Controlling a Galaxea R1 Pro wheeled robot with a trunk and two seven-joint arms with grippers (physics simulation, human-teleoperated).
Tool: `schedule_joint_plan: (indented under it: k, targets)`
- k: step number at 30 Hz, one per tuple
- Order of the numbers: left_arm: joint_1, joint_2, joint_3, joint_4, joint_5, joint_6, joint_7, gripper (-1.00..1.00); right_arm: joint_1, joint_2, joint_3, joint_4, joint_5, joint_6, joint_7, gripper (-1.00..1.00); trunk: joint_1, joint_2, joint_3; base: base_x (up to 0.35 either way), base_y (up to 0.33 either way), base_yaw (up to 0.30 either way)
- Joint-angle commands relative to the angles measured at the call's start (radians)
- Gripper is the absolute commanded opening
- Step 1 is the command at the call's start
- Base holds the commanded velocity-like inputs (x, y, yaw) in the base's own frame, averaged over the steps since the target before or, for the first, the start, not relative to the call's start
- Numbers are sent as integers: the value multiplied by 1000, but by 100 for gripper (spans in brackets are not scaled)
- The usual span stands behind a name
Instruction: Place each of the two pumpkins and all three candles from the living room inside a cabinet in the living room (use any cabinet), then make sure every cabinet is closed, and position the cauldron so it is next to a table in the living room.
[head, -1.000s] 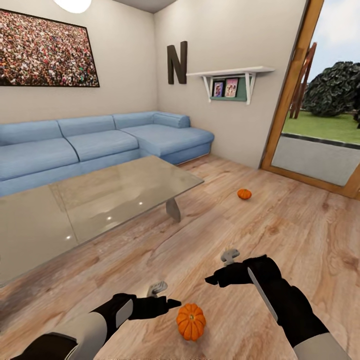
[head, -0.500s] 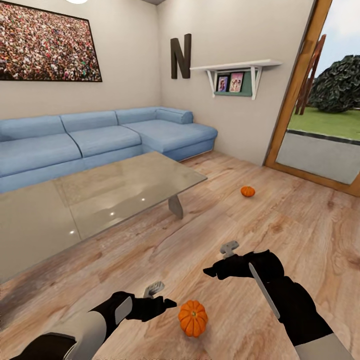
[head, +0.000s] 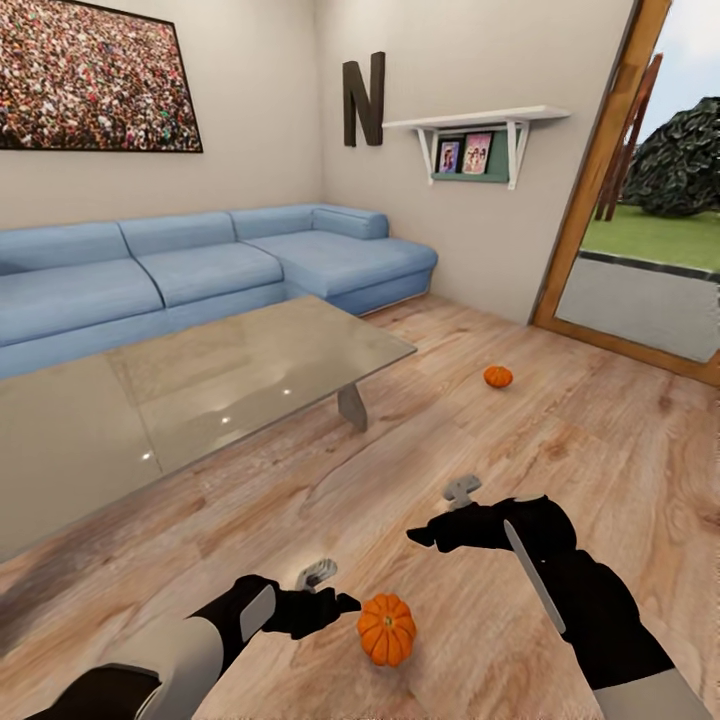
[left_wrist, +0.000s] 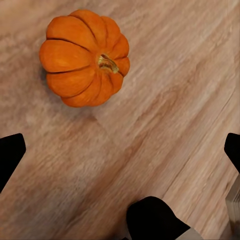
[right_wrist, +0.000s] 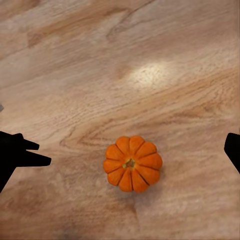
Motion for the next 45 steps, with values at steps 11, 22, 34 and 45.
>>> schedule_joint_plan:
  k: [11, 22, 34, 45]
  targets:
    - [0, 4, -10, -2, 9, -25, -58, 100, -1, -1, 2, -1, 1, 4, 3, 100, 0, 0, -17, 0, 0, -166]
    - [0, 11, -10, -1, 6, -50, -121, 100, -1, 1, 3, -1, 2, 4, 3, 100, 2, -2, -42, 0, 0, -67]
    - [0, 15, -8, -2, 6, -57, -121, 100, -1, 1, 6, -1, 3, 4, 3, 100, 7, -4, -88, 0, 0, -1]
    - [0, 15, -11, -2, 6, -131, -124, 100, -1, 1, 5, -1, 3, 4, 3, 100, 12, -7, -131, 0, 0, 0]
